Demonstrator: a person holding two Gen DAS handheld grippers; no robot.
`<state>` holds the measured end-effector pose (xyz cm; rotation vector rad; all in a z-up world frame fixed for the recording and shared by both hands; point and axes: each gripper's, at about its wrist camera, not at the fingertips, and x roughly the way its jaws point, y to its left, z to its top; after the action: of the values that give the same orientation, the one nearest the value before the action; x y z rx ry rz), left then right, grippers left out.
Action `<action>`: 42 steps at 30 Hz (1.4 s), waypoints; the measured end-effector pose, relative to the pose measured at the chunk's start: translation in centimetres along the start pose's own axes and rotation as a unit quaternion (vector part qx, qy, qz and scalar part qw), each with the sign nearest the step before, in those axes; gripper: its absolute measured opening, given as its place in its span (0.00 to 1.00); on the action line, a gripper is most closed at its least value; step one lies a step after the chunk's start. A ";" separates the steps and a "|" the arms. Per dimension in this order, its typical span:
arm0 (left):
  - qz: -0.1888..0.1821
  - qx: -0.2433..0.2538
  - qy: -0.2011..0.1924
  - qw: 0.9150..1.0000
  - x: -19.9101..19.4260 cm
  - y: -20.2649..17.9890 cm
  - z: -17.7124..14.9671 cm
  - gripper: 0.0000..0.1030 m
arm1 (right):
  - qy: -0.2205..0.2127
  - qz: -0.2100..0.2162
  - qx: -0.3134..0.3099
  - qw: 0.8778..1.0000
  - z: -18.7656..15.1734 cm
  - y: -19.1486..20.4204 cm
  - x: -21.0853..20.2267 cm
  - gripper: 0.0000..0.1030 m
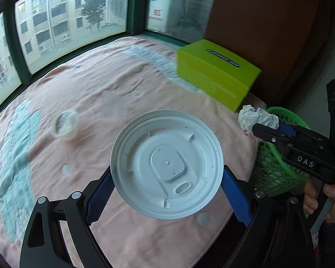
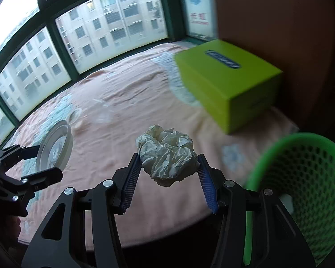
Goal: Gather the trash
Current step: 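Carry the white lid and tissue over the wastebasket and open both tools to drop them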
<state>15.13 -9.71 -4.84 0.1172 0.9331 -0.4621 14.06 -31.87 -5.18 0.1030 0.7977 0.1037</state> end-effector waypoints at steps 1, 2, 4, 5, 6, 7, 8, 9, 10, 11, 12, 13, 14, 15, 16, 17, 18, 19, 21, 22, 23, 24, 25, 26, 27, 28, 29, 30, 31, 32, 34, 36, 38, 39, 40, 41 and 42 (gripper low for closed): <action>-0.003 0.003 0.000 1.000 0.0 -0.5 0.1 0.86 | -0.002 -0.006 0.004 1.000 -0.2 -0.6 -0.5 0.50; -0.007 0.006 0.000 1.000 0.1 -1.1 0.2 0.86 | -0.004 -0.010 0.007 1.000 -0.3 -1.0 -0.9 0.50; -0.013 0.012 0.001 1.000 0.3 -2.2 0.5 0.86 | -0.008 -0.018 0.015 1.000 -0.6 -2.0 -1.8 0.50; -0.016 0.016 0.001 1.000 0.3 -2.8 0.7 0.86 | -0.010 -0.023 0.019 1.000 -0.9 -2.6 -2.4 0.50; -0.020 0.021 0.000 1.000 0.4 -3.4 0.9 0.86 | -0.011 -0.028 0.021 0.999 -1.1 -3.0 -2.8 0.50; -0.024 0.025 0.000 0.999 0.5 -4.1 1.0 0.86 | -0.013 -0.032 0.023 0.999 -1.3 -3.5 -3.2 0.50; -0.027 0.029 0.000 0.999 0.5 -4.4 1.1 0.86 | -0.014 -0.037 0.026 0.999 -1.5 -4.0 -3.6 0.50; -0.029 0.033 0.000 0.999 0.6 -5.1 1.2 0.86 | -0.015 -0.042 0.029 0.999 -1.8 -4.5 -4.0 0.50; -0.031 0.036 0.000 0.999 0.6 -5.5 1.3 0.86 | -0.016 -0.045 0.031 0.998 -2.0 -5.0 -4.3 0.50; -0.034 0.039 0.000 0.999 0.7 -6.0 1.5 0.86 | -0.016 -0.051 0.033 0.998 -2.3 -5.5 -4.7 0.50; -0.037 0.043 0.001 0.998 0.8 -6.6 1.6 0.86 | -0.017 -0.057 0.036 0.998 -2.7 -6.1 -5.0 0.50; -0.039 0.046 0.001 0.998 0.8 -7.0 1.7 0.86 | -0.017 -0.060 0.038 0.997 -2.9 -6.6 -5.4 0.50; -0.041 0.051 0.002 0.998 1.0 -7.7 1.9 0.86 | -0.018 -0.065 0.041 0.997 -3.2 -7.2 -5.7 0.50; -0.043 0.054 0.002 0.998 1.0 -8.2 2.0 0.86 | -0.017 -0.070 0.044 0.996 -3.4 -7.7 -6.0 0.50; -0.045 0.058 0.002 0.997 1.0 -8.6 2.1 0.86 | -0.017 -0.075 0.047 0.996 -3.6 -8.2 -6.2 0.51; -0.047 0.062 0.003 0.997 1.1 -9.2 2.2 0.86 | -0.017 -0.079 0.053 0.995 -3.9 -8.8 -6.5 0.51; -0.049 0.068 0.003 0.997 1.2 -9.8 2.4 0.86 | -0.017 -0.082 0.057 0.995 -4.1 -9.4 -6.8 0.51; -0.050 0.072 0.003 0.996 1.2 -10.4 2.5 0.86 | -0.015 -0.088 0.062 0.994 -4.4 -10.0 -7.0 0.51; -0.054 0.080 0.005 0.995 1.5 -11.5 2.8 0.86 | -0.014 -0.095 0.068 0.993 -4.7 -10.9 -7.3 0.51; -0.056 0.083 0.006 0.995 1.6 -11.9 2.9 0.86 | -0.013 -0.100 0.073 0.992 -5.0 -11.5 -7.5 0.51; -0.058 0.087 0.006 0.995 1.6 -12.5 3.0 0.86 | -0.013 -0.103 0.076 0.992 -5.2 -11.9 -7.6 0.52; -0.060 0.091 0.006 0.994 1.7 -13.0 3.1 0.86 | -0.012 -0.106 0.079 0.991 -5.3 -12.3 -7.8 0.52; -0.061 0.094 0.007 0.994 1.8 -13.4 3.2 0.86 | -0.012 -0.110 0.084 0.990 -5.6 -12.8 -8.0 0.52; -0.064 0.099 0.007 0.993 1.9 -14.1 3.4 0.86 | -0.011 -0.112 0.086 0.990 -5.7 -13.0 -8.1 0.52; -0.066 0.102 0.008 0.993 2.0 -14.5 3.4 0.86 | -0.012 -0.116 0.088 0.989 -5.8 -13.4 -8.3 0.53; -0.067 0.105 0.008 0.992 2.0 -14.9 3.5 0.86 | -0.011 -0.119 0.090 0.989 -6.0 -13.7 -8.4 0.53; -0.068 0.109 0.008 0.992 2.1 -15.4 3.6 0.86 | -0.012 -0.123 0.093 0.988 -6.1 -14.0 -8.7 0.54; -0.070 0.112 0.009 0.991 2.2 -15.8 3.7 0.86 | -0.013 -0.125 0.095 0.988 -6.2 -14.4 -8.8 0.54; -0.072 0.114 0.009 0.991 2.3 -16.2 3.8 0.86 | -0.013 -0.127 0.097 0.987 -6.3 -14.6 -9.0 0.54; -0.074 0.116 0.009 0.990 2.4 -16.6 3.8 0.86 | -0.015 -0.129 0.099 0.987 -6.4 -14.9 -9.3 0.54; -0.076 0.122 0.010 0.990 2.6 -17.4 4.0 0.86 | -0.015 -0.133 0.103 0.986 -6.7 -15.4 -9.7 0.54; -0.077 0.127 0.010 0.989 2.7 -18.1 4.1 0.86 | -0.017 -0.134 0.105 0.985 -6.9 -15.7 -10.0 0.56; -0.080 0.131 0.010 0.988 2.9 -18.7 4.4 0.86 | -0.017 -0.138 0.107 0.984 -7.1 -16.1 -10.2 0.56; -0.080 0.132 0.010 0.988 2.9 -18.9 4.5 0.86 | -0.017 -0.139 0.109 0.984 -7.2 -16.2 -10.3 0.56; -0.082 0.134 0.009 0.987 2.9 -19.3 4.6 0.86 | -0.019 -0.139 0.111 0.984 -7.3 -16.4 -10.6 0.56; -0.084 0.136 0.009 0.987 3.0 -19.5 4.7 0.86 | -0.020 -0.140 0.112 0.984 -7.3 -16.4 -10.7 0.56; -0.085 0.138 0.008 0.987 3.0 -19.8 4.8 0.86 | -0.021 -0.141 0.113 0.983 -7.4 -16.5 -10.9 0.57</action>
<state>11.67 -29.85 -2.39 0.2948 0.8940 -0.7504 2.13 -49.26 -4.77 0.2042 0.7733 -0.2566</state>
